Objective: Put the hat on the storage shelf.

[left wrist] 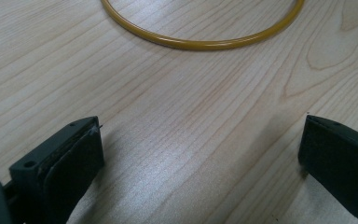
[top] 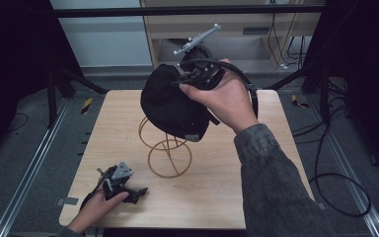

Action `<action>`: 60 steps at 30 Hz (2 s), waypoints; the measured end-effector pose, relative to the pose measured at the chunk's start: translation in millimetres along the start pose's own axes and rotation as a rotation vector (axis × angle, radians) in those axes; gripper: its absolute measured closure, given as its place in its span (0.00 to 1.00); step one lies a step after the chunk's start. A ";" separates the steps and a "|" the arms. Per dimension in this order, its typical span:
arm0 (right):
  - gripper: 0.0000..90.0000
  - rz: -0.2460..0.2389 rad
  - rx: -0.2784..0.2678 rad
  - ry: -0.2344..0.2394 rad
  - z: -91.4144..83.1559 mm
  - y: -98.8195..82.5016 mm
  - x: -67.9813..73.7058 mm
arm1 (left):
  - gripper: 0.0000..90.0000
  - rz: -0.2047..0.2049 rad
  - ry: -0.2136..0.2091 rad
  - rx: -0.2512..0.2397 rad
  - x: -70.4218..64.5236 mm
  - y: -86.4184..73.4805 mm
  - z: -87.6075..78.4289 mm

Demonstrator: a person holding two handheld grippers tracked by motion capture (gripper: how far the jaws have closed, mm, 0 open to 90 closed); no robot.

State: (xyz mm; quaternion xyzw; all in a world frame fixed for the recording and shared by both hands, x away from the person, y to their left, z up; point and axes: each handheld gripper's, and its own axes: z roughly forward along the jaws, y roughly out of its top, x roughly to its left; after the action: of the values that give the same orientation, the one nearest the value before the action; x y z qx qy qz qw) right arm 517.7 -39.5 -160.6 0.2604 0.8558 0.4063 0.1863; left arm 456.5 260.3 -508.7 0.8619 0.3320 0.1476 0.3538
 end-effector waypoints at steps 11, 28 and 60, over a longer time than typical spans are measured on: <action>0.85 -0.014 0.039 0.006 24.7 8.3 4.4 | 0.00 0.003 -0.002 0.005 0.2 0.0 -0.3; 0.84 -0.024 0.099 0.039 56.5 7.9 10.8 | 0.00 0.007 -0.005 0.005 -0.1 0.2 -0.1; 0.81 -0.052 0.194 0.054 86.3 -2.7 21.1 | 0.00 0.008 -0.006 0.001 -0.8 0.4 0.4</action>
State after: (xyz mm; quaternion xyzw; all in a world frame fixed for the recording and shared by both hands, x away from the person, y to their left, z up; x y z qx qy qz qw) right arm 545.9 23.4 -216.8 0.2441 0.9022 0.3234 0.1475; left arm 456.3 259.4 -508.7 0.8638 0.3275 0.1462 0.3538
